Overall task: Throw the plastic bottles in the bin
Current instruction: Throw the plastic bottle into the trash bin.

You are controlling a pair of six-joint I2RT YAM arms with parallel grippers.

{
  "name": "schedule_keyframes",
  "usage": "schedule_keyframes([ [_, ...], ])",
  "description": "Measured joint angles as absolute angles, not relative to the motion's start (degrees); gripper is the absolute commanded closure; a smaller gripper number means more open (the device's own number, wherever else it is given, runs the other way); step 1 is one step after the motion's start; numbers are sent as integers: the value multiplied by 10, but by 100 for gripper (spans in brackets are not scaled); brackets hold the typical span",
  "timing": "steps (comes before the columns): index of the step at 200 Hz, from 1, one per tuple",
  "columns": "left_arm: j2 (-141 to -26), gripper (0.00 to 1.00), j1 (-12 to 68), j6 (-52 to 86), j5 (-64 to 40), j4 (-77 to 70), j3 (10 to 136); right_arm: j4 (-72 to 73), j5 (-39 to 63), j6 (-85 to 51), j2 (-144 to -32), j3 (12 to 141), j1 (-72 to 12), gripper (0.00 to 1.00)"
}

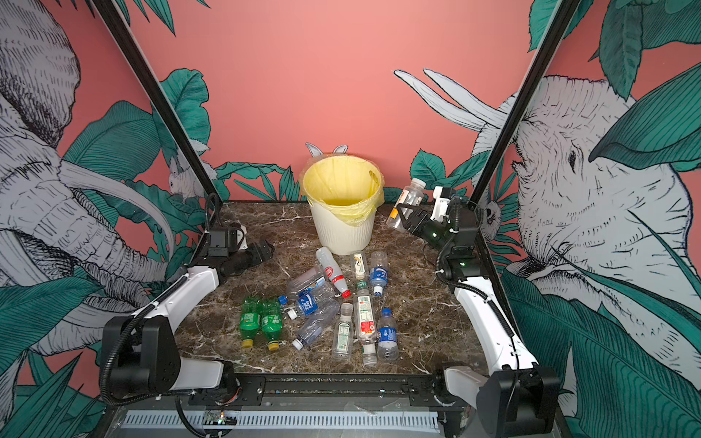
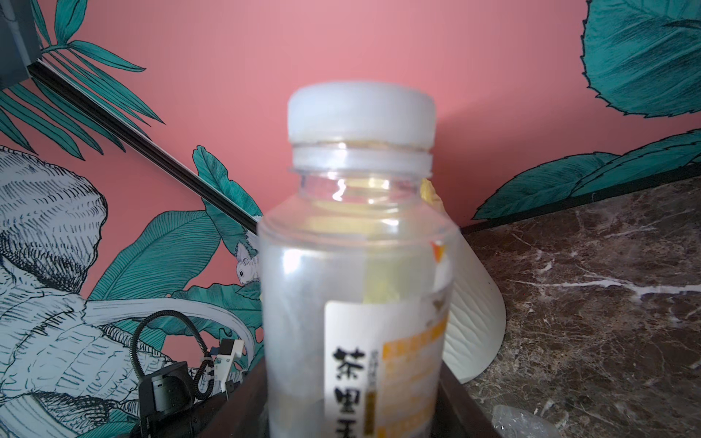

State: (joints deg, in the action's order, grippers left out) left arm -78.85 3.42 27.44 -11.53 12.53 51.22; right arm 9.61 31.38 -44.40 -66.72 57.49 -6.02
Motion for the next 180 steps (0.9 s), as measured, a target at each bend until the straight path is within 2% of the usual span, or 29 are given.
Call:
schedule_keyframes([
  [61,-788,1,34,274,-116,125,512,91,320,-426,-613,494,-61,61],
  [115,-788,1,34,275,-121,125,512,82,318,-414,-611,508,-75,63],
  [139,-788,1,34,277,-126,124,512,56,289,-386,-656,584,-121,62],
  [163,-788,1,34,282,-131,124,512,1,249,-343,-747,738,-187,60],
  [169,-788,1,34,283,-131,124,512,-10,240,-339,-777,786,-199,57],
  [180,-788,1,34,286,-133,123,512,-32,223,-337,-836,877,-214,42],
])
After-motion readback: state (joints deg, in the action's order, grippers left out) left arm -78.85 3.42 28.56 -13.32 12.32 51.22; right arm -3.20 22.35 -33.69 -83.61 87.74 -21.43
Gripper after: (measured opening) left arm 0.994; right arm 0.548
